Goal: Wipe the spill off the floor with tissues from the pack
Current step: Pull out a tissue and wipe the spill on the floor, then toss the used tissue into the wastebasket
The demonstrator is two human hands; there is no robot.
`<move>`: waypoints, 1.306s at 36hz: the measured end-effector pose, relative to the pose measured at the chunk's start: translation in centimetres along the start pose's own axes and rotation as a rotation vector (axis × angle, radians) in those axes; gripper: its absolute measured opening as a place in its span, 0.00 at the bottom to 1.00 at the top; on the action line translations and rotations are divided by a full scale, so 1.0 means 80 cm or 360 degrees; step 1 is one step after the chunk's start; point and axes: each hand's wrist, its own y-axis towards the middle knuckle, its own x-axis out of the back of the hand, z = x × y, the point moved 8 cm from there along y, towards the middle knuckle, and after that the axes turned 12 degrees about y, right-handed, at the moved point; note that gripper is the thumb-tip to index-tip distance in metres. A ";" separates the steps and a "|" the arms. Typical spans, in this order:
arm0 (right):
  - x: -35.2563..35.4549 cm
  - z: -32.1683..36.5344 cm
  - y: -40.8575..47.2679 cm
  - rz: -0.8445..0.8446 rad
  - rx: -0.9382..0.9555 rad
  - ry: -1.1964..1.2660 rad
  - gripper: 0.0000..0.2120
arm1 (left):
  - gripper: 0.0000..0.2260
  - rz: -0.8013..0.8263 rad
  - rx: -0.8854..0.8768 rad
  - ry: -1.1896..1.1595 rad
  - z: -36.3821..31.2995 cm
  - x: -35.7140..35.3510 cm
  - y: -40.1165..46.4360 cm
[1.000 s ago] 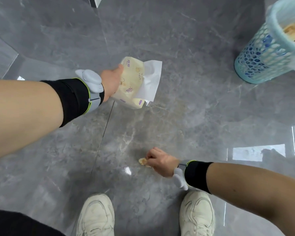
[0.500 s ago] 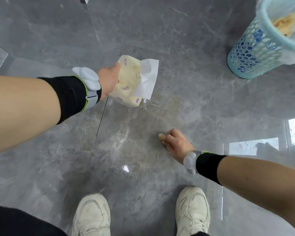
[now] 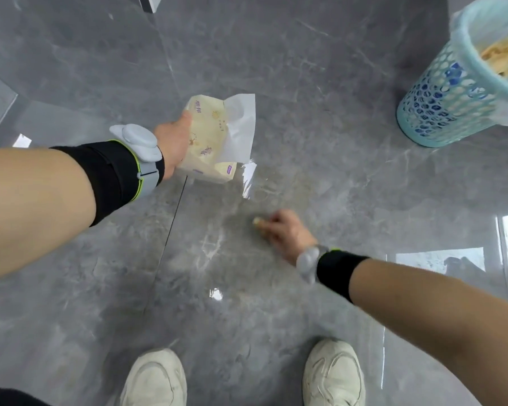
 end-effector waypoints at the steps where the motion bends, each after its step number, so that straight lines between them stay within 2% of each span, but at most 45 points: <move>1: 0.019 -0.019 0.022 -0.0149 -0.0087 -0.0001 0.09 | 0.23 -0.0019 0.0020 -0.0004 0.002 0.006 0.004; 3: 0.065 -0.058 0.043 -0.0514 -0.0195 -0.0014 0.10 | 0.24 -0.0031 0.0052 0.0002 0.005 0.009 0.005; 5: 0.093 -0.092 0.062 -0.0630 -0.0412 -0.0071 0.09 | 0.27 -0.0012 0.0078 -0.0004 0.009 0.006 0.003; 7: 0.113 -0.111 0.084 -0.0748 -0.0618 0.0085 0.02 | 0.26 0.0008 0.0095 -0.0057 0.013 0.009 0.003; 9: 0.118 -0.123 0.104 -0.0857 -0.0699 0.0172 0.11 | 0.24 0.0041 0.0071 -0.0087 0.015 0.010 0.004; 12: 0.100 -0.074 0.137 -0.0679 -0.0556 0.0039 0.05 | 0.21 0.0014 0.0058 -0.0136 0.025 0.024 0.008; 16: 0.048 -0.003 0.154 -0.0492 -0.0178 0.0033 0.11 | 0.22 -0.0033 0.0096 -0.0128 0.036 0.035 0.009; 18: 0.016 0.033 0.155 -0.0305 -0.0010 0.0034 0.12 | 0.23 -0.0027 0.0121 -0.0135 0.039 0.038 0.008; 22: -0.049 0.090 0.120 0.0041 0.0232 0.0007 0.04 | 0.26 -0.0013 0.0122 -0.0149 0.034 0.041 0.004; 24: -0.077 0.106 0.094 0.0189 0.0352 0.0079 0.03 | 0.26 -0.0007 0.0101 -0.0161 0.028 0.039 0.002; 26: -0.097 0.111 0.068 0.0314 0.0428 0.0073 0.12 | 0.25 -0.0012 0.0093 -0.0139 0.025 0.035 0.000; 27: -0.098 0.108 0.059 0.0330 0.0425 0.0100 0.13 | 0.24 -0.0027 0.0075 -0.0108 0.021 0.033 -0.002; 31: -0.078 0.090 0.044 0.0280 0.0230 0.0325 0.05 | 0.23 0.0001 0.0039 -0.0044 0.009 0.019 -0.010; 34: -0.034 0.067 0.040 0.0134 0.0086 0.0395 0.07 | 0.24 0.0064 -0.0018 0.0000 -0.011 -0.001 -0.022; 43: 0.160 -0.035 0.032 -0.0828 -0.0530 0.0677 0.05 | 0.24 0.0201 -0.0204 0.0171 -0.058 -0.062 -0.036; 47: 0.275 -0.083 0.011 -0.1353 -0.0577 0.0979 0.03 | 0.26 0.0279 -0.0251 0.0207 -0.064 -0.093 -0.035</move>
